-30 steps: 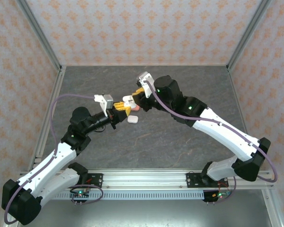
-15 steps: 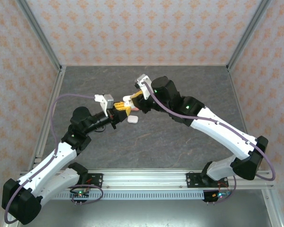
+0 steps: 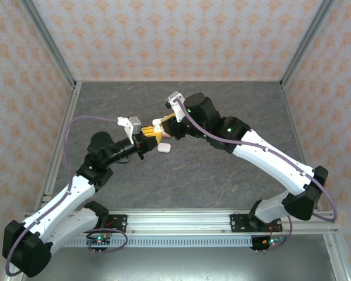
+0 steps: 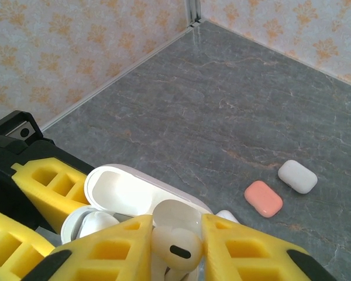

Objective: Insert the wireless bluetooth earbuds into the charging case

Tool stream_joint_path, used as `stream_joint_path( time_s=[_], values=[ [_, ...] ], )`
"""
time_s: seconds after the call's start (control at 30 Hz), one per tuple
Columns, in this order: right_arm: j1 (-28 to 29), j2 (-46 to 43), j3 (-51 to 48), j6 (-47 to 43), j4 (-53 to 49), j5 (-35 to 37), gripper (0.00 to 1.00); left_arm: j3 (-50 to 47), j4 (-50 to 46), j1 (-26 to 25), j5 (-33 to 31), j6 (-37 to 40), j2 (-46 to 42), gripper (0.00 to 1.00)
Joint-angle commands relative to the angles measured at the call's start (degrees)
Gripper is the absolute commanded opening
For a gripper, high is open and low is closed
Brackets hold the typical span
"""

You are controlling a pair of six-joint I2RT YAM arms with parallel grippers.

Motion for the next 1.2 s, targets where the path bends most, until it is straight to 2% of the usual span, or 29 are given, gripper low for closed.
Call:
stream_joint_path(
  time_s=[0.0,0.37,0.53,0.63,0.77,0.9,1.0,1.17],
  values=[
    [0.3,0.2,2.3,1.8,-2.2,-1.4,0.27,1.3,4.2,-0.5,-0.2,-0.3,-0.2,0.0],
    [0.3,0.1,4.6,2.5,-2.6,-0.1,0.36,0.7,5.0,-0.5,0.0,-0.4,-0.1,0.0],
    [0.2,-0.8,6.3,2.6,-3.0,2.9,0.46,0.6,5.3,-0.5,0.0,-0.5,-0.1,0.0],
    [-0.9,-2.2,5.9,3.9,-1.7,1.7,0.53,0.5,5.3,-0.5,0.0,-0.6,-0.3,0.0],
    [-5.0,-5.2,2.3,8.0,1.4,-4.7,0.67,0.3,5.8,-0.5,0.6,-0.7,-0.8,0.0],
    [-10.4,-8.5,-5.1,13.6,8.4,-17.7,0.84,0.3,6.7,-0.5,1.6,-0.9,-1.1,0.0],
    [-11.8,-9.9,-9.7,16.4,14.6,-25.3,0.9,0.4,6.9,-0.5,2.6,-1.1,-1.1,0.0],
    [-11.8,-7.7,-11.1,18.6,18.3,-32.3,0.92,1.0,7.0,-0.6,4.0,-1.2,-0.8,0.0]
  ],
)
